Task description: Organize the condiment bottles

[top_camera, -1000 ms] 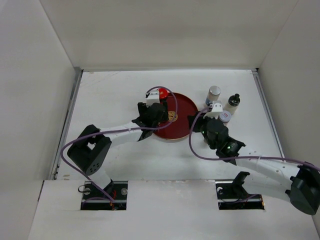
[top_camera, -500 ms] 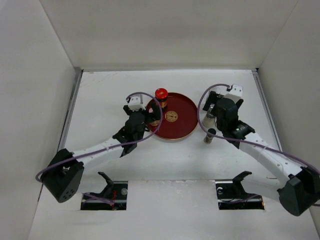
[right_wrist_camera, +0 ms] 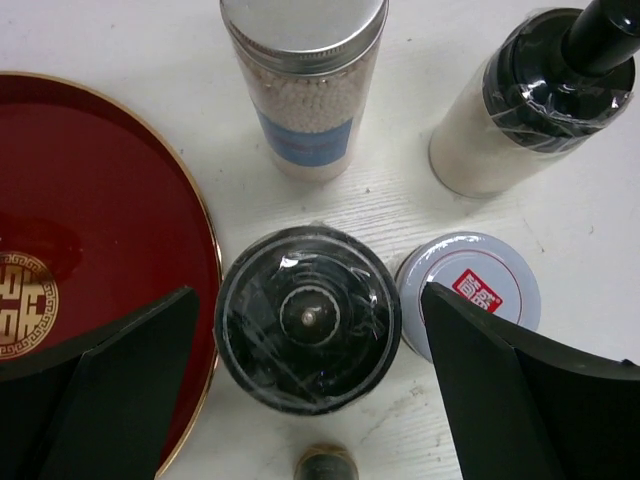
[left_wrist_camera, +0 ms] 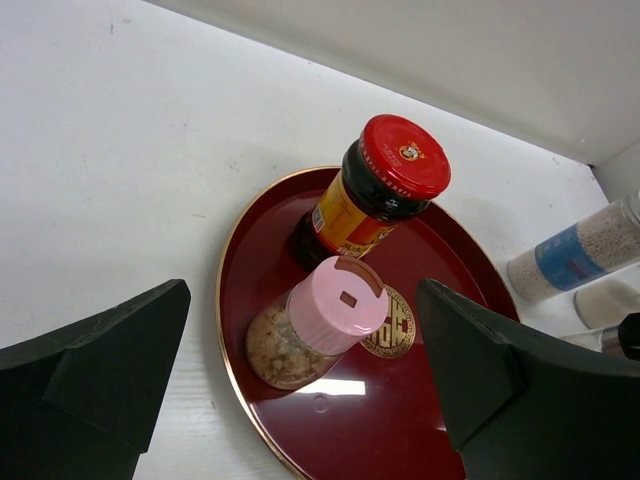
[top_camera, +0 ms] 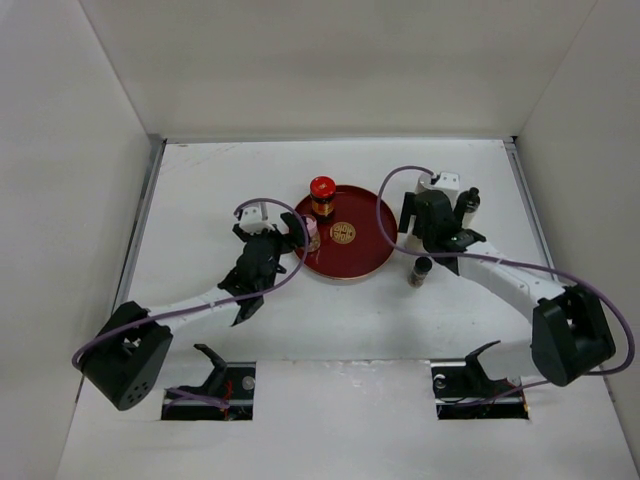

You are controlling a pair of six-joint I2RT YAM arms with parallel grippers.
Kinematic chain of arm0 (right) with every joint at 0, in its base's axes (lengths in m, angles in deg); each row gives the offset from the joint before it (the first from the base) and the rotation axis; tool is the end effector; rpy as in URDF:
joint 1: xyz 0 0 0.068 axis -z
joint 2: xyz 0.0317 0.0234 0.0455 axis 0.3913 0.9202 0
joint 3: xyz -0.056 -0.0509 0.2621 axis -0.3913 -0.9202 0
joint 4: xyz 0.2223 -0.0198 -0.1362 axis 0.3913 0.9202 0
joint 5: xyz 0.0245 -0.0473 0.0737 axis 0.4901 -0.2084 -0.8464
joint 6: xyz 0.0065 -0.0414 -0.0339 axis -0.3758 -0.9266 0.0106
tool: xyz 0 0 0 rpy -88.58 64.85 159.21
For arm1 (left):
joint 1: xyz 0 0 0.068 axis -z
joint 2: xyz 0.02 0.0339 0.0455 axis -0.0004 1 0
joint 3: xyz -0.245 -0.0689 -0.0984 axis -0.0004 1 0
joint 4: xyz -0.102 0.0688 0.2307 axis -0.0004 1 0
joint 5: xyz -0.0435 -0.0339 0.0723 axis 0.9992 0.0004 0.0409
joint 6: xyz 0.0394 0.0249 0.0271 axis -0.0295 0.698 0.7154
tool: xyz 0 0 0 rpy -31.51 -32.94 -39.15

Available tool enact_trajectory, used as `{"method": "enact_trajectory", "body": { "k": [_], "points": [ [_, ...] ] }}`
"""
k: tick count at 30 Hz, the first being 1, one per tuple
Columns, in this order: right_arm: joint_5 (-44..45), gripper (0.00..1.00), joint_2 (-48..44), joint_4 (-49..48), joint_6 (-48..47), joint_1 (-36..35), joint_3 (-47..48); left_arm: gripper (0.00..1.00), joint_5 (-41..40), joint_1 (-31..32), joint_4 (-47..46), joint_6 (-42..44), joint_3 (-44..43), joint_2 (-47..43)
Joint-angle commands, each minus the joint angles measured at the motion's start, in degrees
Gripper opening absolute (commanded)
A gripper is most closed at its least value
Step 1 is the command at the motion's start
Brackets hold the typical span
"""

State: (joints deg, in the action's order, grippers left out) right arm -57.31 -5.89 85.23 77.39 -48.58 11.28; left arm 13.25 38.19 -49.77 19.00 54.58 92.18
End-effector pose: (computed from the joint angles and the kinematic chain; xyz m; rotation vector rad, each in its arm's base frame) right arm 0.2690 0.1080 0.2424 0.2001 2.0868 -0.1294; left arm 0.2055 -0.1381 0.2166 -0.2780 1.6356 -0.4450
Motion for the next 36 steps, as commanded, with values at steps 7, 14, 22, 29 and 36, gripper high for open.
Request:
{"method": "enact_trajectory", "body": {
  "k": [7,14,22,29,36],
  "points": [
    [-0.8,0.76,4.0,-4.2,-0.5,1.1,4.2,1.0,0.6,-1.6,-4.8,-1.1,0.4,0.9],
    [4.7,0.57,-0.8,-6.8,-3.3,-1.9,5.8,1.0,0.6,-2.6,-4.8,-1.3,1.0,0.2],
    [3.4,0.56,-0.8,-7.0,-6.2,-7.8,14.8,1.0,0.4,-3.8,-4.8,-2.2,1.5,0.5],
    [-3.8,0.56,13.5,-14.6,-5.3,-8.1,24.6,1.0,0.1,-4.5,-5.5,-2.6,2.0,1.6],
    [-7.0,0.56,26.4,-15.2,-3.0,-7.8,35.4,0.99,0.1,-4.6,-6.1,-2.6,2.1,2.1]
  ]
}}
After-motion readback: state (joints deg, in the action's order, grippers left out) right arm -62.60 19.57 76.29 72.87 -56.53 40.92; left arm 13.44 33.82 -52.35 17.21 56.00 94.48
